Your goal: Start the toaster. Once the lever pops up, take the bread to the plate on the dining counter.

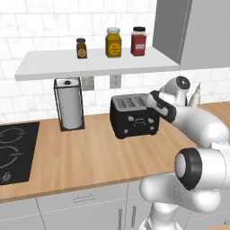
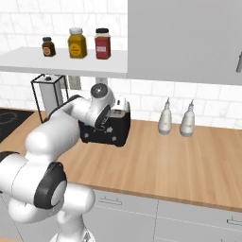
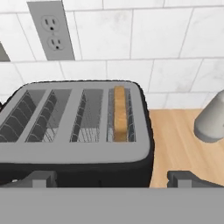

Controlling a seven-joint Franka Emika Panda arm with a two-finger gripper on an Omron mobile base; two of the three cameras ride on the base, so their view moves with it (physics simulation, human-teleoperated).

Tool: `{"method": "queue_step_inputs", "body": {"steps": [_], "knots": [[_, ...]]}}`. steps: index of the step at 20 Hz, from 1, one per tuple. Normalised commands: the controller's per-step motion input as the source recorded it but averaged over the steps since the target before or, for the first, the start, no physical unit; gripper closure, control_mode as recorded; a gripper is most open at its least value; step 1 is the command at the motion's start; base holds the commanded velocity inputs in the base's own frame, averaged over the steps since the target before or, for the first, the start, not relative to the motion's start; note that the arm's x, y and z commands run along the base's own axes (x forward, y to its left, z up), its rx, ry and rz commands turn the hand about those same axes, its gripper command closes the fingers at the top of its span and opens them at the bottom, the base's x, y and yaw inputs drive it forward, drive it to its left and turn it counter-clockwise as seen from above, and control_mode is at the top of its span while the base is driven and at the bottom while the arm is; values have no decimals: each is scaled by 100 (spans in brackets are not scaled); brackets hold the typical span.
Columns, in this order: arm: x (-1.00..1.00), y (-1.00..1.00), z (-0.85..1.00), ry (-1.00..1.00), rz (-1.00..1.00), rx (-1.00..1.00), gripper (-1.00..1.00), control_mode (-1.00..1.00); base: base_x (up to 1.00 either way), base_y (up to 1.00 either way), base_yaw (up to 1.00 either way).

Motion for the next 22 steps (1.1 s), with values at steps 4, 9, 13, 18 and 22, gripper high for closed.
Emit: {"method": "queue_step_inputs", "body": {"steps": [4, 9, 13, 18, 22], "knots": [[14, -18, -12, 4, -4, 0, -100, -100, 0, 0, 0], [8, -2, -17, 1, 0, 0, -100, -100, 0, 0, 0], [25, 14, -19, 1, 0, 0, -100, -100, 0, 0, 0], [20, 10, -13, 0, 0, 0, -100, -100, 0, 0, 0], [30, 0, -1, 0, 0, 0, -100, -100, 0, 0, 0]]}}
